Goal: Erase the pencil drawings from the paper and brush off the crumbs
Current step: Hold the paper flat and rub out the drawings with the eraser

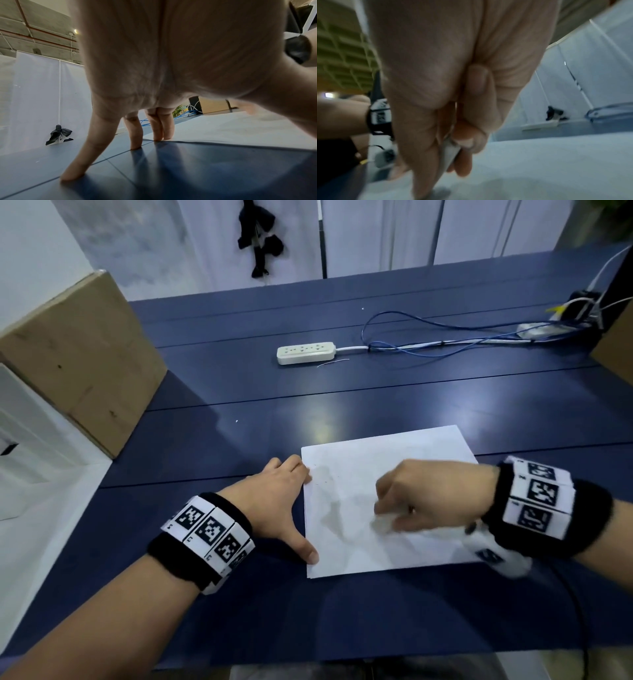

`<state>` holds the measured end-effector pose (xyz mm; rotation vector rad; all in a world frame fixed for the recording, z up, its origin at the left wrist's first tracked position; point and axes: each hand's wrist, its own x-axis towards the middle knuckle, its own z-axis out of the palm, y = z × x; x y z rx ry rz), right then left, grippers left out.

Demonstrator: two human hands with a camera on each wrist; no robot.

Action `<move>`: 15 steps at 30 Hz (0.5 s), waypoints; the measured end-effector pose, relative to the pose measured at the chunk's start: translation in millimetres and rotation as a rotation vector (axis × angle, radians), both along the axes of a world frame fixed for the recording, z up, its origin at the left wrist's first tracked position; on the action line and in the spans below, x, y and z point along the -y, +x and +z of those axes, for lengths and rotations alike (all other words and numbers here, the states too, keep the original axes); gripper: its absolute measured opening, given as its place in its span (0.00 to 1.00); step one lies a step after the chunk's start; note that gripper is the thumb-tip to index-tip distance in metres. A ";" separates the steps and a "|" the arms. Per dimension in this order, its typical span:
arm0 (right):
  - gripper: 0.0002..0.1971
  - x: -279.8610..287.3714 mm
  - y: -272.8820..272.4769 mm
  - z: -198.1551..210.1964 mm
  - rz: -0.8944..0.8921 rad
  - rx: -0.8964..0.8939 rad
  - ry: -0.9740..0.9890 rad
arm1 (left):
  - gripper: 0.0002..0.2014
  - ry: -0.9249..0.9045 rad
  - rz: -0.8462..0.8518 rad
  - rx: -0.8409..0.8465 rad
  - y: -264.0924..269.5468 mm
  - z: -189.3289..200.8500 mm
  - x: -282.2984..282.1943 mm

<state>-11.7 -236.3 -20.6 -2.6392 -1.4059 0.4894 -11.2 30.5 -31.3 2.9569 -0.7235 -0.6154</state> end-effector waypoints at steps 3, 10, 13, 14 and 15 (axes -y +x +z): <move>0.09 -2.2 -8.0 -3.7 0.026 -0.151 -0.037 | 0.64 0.008 0.001 -0.003 0.2 0.4 0.2; 0.11 26.7 17.5 9.7 -0.243 -0.043 0.131 | 0.65 -0.018 0.024 -0.044 -0.9 2.7 -2.8; 0.10 50.3 24.3 14.7 -0.356 0.032 0.133 | 0.62 -0.077 0.038 -0.102 0.8 7.8 -6.1; 0.09 57.4 26.5 15.4 -0.397 0.047 0.133 | 0.60 -0.109 0.046 -0.107 1.4 10.2 -6.5; 0.09 64.0 28.4 14.5 -0.441 0.061 0.129 | 0.58 -0.146 0.058 -0.100 1.0 13.1 -7.4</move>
